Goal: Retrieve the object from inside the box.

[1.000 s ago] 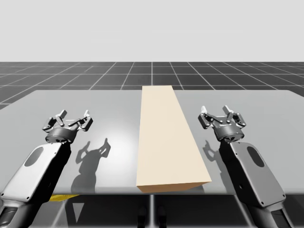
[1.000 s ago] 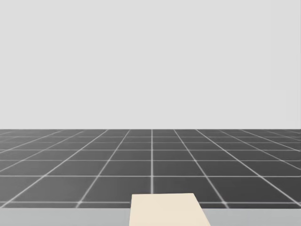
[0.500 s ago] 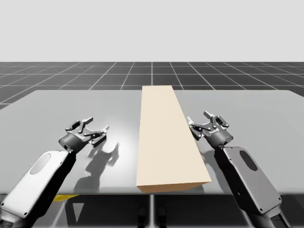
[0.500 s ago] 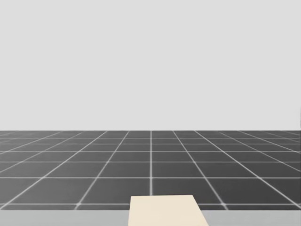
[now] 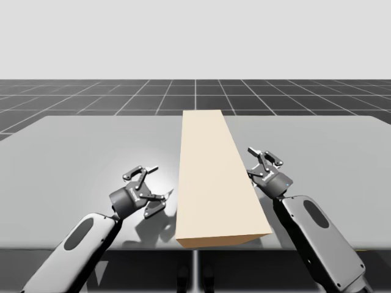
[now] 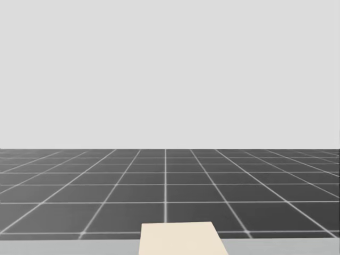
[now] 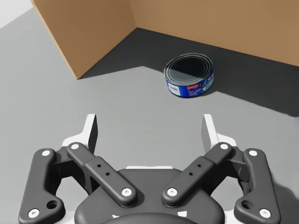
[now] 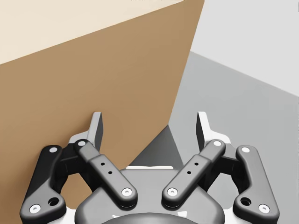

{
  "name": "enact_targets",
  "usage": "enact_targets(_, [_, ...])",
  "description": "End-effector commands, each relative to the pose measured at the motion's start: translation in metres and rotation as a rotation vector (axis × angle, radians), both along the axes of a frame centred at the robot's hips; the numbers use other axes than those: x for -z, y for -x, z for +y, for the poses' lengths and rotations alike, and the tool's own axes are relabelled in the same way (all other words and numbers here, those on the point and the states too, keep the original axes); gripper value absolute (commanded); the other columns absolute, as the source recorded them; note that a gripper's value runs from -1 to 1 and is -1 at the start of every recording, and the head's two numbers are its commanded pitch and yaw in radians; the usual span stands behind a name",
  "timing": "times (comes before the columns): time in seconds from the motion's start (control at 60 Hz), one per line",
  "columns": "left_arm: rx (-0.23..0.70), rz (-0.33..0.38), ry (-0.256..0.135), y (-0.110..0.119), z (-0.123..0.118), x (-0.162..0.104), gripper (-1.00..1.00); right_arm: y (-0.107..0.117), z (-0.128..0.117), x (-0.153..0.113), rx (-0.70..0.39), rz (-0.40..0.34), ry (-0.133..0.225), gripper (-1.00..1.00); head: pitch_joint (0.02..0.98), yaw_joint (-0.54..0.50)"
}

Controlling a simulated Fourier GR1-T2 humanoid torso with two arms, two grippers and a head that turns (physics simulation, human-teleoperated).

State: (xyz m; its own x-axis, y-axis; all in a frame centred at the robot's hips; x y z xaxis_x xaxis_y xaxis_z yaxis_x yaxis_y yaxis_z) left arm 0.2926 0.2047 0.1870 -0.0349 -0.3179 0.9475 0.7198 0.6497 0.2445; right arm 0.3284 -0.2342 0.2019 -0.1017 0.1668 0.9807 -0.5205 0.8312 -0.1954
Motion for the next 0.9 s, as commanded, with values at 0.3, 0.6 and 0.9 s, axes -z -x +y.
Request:
enact_targets(0.3, [0.054,0.108,0.086,-0.048,-0.046,0.016,-1.00,0.008,0.019,0.011,-0.068,-0.007,0.047,-1.00,0.058,-0.01])
enact_targets(0.6, [0.062,0.168,0.102,-0.077,-0.089,0.033,-1.00,0.011,0.020,0.010,-0.080,-0.019,0.050,-1.00,0.070,-0.02])
enact_targets(0.9, [0.080,0.239,0.109,-0.090,-0.118,0.061,-1.00,0.012,0.018,0.008,-0.083,-0.026,0.043,-1.00,0.088,-0.02])
